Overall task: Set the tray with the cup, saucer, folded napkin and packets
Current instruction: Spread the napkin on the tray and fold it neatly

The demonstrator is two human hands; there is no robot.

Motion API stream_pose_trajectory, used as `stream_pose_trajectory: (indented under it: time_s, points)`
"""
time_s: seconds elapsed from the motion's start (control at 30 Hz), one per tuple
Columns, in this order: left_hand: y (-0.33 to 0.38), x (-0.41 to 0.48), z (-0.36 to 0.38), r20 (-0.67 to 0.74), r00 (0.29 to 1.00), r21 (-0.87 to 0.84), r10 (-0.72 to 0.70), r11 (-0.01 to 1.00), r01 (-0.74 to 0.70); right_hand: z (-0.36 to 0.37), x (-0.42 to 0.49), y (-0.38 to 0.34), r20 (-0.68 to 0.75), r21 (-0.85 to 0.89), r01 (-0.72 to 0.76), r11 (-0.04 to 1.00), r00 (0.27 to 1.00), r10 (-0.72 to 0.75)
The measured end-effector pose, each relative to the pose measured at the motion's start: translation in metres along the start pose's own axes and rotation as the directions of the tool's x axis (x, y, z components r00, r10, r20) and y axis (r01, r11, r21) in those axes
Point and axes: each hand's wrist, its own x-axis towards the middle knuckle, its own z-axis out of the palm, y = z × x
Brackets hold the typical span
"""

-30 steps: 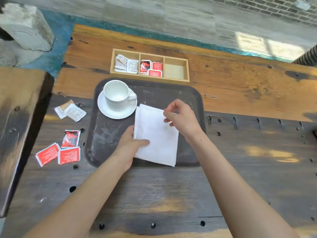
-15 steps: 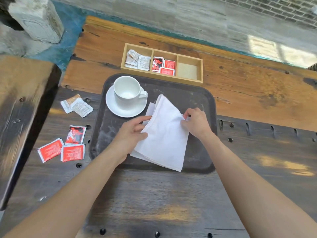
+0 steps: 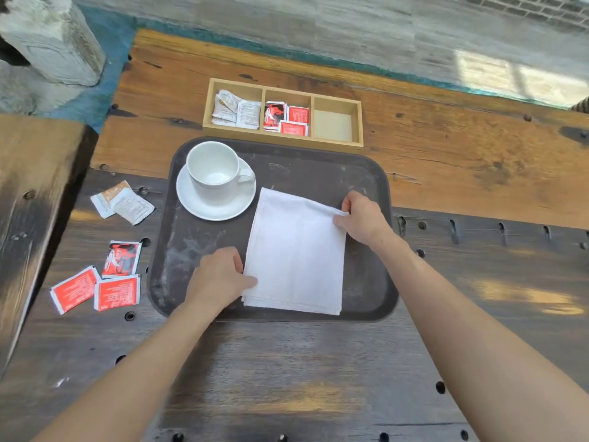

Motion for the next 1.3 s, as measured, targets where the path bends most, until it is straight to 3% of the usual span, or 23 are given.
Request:
stream_pose_trajectory:
  time_s: [0.07, 0.1, 0.13, 0.2, 0.27, 0.43, 0.5, 0.6, 0.67, 0.77, 0.83, 0.93, 1.0, 1.07, 1.13, 1.2, 1.27, 1.3]
  points:
    - [0.011, 0.000, -0.005, -0.098, 0.987, 0.278, 0.129, 0.956, -0.098, -0.011, 0.002, 0.002, 0.024, 0.025, 0.050, 0.998, 0.998, -0.051]
    - [0.018, 0.002, -0.007, -0.186, 0.944, 0.353, 0.272, 0.915, -0.194, -0.017, 0.002, 0.004, 0.038, 0.032, 0.090, 0.995, 0.995, -0.091]
    - [0.028, 0.006, -0.009, -0.242, 0.874, 0.362, 0.422, 0.875, -0.322, -0.021, 0.003, 0.006, 0.047, 0.037, 0.130, 0.991, 0.990, -0.132]
    - [0.047, 0.023, -0.012, -0.225, 0.743, 0.360, 0.631, 0.762, -0.538, -0.028, 0.002, 0.010, 0.041, 0.042, 0.192, 0.981, 0.980, -0.193]
    - [0.071, 0.046, -0.017, -0.146, 0.702, 0.387, 0.697, 0.693, -0.608, -0.031, 0.004, 0.015, 0.028, 0.043, 0.231, 0.972, 0.972, -0.233]
    - [0.121, 0.086, -0.020, 0.158, 0.776, 0.562, 0.611, 0.590, -0.579, -0.040, -0.003, 0.021, -0.030, 0.092, 0.366, 0.926, 0.931, -0.364]
    - [0.126, 0.090, -0.024, 0.171, 0.768, 0.607, 0.617, 0.548, -0.576, -0.043, -0.009, 0.023, -0.069, 0.129, 0.385, 0.914, 0.923, -0.379]
    - [0.123, 0.083, -0.026, 0.134, 0.741, 0.537, 0.658, 0.580, -0.613, -0.047, -0.019, 0.026, -0.128, 0.275, 0.377, 0.884, 0.926, -0.355]
    - [0.118, 0.077, -0.025, 0.121, 0.751, 0.428, 0.649, 0.649, -0.629, -0.043, -0.029, 0.027, -0.118, 0.509, 0.285, 0.813, 0.958, -0.262]
    - [0.113, 0.071, -0.027, 0.181, 0.833, 0.251, 0.523, 0.794, -0.553, -0.025, -0.040, 0.034, 0.135, 0.748, -0.115, 0.653, 0.991, 0.020]
    - [0.115, 0.068, -0.031, 0.226, 0.890, 0.028, 0.396, 0.911, -0.412, -0.014, -0.046, 0.042, 0.321, 0.677, -0.350, 0.647, 0.932, 0.168]
    - [0.116, 0.065, -0.035, 0.250, 0.954, -0.261, 0.163, 0.960, -0.096, -0.003, -0.056, 0.051, 0.455, 0.496, -0.443, 0.747, 0.865, 0.211]
    - [0.112, 0.068, -0.036, 0.256, 0.964, -0.276, 0.069, 0.961, 0.005, 0.003, -0.058, 0.055, 0.383, 0.455, -0.361, 0.814, 0.905, 0.187]
    - [0.107, 0.067, -0.038, 0.322, 0.947, -0.196, 0.009, 0.979, 0.057, 0.002, -0.053, 0.059, 0.159, 0.501, -0.190, 0.845, 0.979, 0.125]
    - [0.100, 0.064, -0.035, 0.379, 0.925, 0.003, -0.034, 0.999, 0.035, -0.005, -0.046, 0.058, -0.065, 0.391, -0.065, 0.918, 0.993, 0.098]
    - [0.098, 0.062, -0.028, 0.312, 0.950, 0.139, 0.021, 0.988, -0.067, -0.011, -0.051, 0.056, -0.198, 0.149, -0.069, 0.986, 0.975, 0.098]
    - [0.098, 0.064, -0.022, 0.132, 0.976, 0.107, 0.175, 0.976, -0.189, -0.012, -0.069, 0.050, -0.187, 0.011, -0.151, 0.988, 0.971, 0.150]
    - [0.100, 0.064, -0.019, 0.074, 0.976, 0.057, 0.207, 0.976, -0.211, -0.008, -0.080, 0.047, -0.118, 0.023, -0.210, 0.977, 0.970, 0.212]
